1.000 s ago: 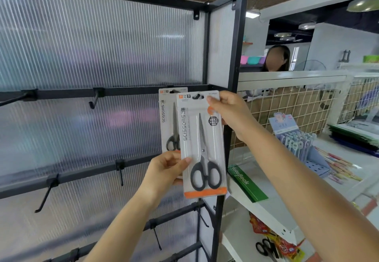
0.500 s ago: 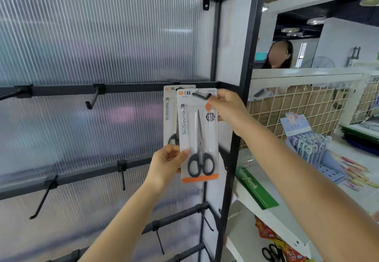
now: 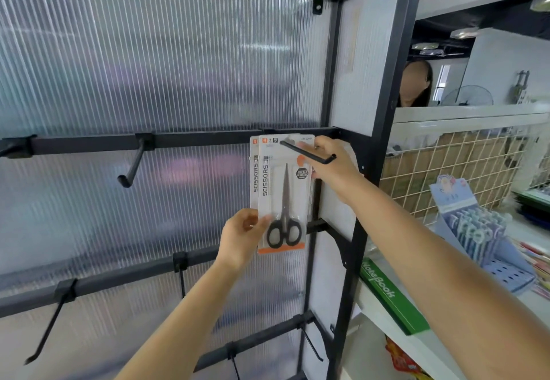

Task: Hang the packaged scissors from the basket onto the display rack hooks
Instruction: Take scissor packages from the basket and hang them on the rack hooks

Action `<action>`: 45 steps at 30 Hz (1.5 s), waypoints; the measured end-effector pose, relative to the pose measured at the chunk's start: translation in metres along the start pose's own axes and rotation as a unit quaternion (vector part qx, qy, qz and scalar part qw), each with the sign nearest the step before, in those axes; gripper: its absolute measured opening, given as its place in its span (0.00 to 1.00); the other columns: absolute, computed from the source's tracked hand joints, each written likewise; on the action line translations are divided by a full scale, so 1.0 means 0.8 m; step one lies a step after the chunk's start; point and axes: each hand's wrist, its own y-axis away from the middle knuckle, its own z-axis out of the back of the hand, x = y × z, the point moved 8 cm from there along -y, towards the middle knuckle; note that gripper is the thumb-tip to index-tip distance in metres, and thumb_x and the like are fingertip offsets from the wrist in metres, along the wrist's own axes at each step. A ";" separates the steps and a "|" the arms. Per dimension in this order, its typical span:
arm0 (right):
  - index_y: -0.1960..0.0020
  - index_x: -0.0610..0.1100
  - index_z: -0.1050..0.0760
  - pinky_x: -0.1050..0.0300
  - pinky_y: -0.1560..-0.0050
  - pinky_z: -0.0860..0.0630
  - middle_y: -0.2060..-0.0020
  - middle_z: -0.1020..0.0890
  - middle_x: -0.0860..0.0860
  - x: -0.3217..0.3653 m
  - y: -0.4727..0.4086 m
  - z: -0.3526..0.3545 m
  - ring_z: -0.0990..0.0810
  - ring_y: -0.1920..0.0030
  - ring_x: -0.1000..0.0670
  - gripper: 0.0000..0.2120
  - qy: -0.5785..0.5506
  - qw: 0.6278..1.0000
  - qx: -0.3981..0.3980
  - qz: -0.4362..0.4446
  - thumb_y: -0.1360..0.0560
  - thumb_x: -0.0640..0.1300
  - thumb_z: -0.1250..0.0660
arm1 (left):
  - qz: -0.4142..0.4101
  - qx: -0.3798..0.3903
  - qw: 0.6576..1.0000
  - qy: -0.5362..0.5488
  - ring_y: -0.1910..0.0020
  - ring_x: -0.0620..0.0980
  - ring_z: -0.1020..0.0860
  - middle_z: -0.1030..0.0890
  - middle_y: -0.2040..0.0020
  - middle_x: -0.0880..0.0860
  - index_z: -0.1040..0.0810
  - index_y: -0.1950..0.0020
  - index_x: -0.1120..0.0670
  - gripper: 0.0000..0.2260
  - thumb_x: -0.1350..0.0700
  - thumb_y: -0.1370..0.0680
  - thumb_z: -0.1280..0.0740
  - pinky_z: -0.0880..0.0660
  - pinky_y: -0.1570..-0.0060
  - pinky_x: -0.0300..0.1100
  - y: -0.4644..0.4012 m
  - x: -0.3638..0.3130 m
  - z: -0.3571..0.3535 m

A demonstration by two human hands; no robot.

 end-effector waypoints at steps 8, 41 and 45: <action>0.48 0.48 0.28 0.48 0.41 0.27 0.61 0.21 0.56 -0.002 0.006 0.002 0.24 0.55 0.55 0.06 0.010 1.000 0.007 -0.003 0.22 0.50 0.37 | 0.006 -0.017 0.999 -0.031 0.49 0.49 0.21 0.20 0.51 0.50 0.26 0.47 0.53 0.09 0.52 0.24 0.32 0.24 0.49 0.43 -0.009 0.005 0.001; 0.24 0.39 0.51 0.46 0.27 0.50 0.24 0.45 0.43 -0.269 0.590 0.108 0.46 0.25 0.44 0.28 0.505 0.806 0.030 -0.306 0.19 0.50 0.48 | -0.265 0.422 0.699 -0.512 0.24 0.55 0.47 0.47 0.23 0.57 0.47 0.23 0.58 0.26 0.48 0.18 0.46 0.49 0.28 0.47 0.393 0.132 -0.247; 0.25 0.37 0.46 0.46 0.28 0.49 0.25 0.41 0.42 -0.270 0.686 0.138 0.43 0.26 0.44 0.27 0.497 0.773 -0.050 -0.391 0.19 0.47 0.46 | -0.331 0.479 0.653 -0.484 0.24 0.55 0.48 0.48 0.22 0.57 0.48 0.23 0.59 0.27 0.48 0.18 0.48 0.49 0.27 0.50 0.462 0.155 -0.281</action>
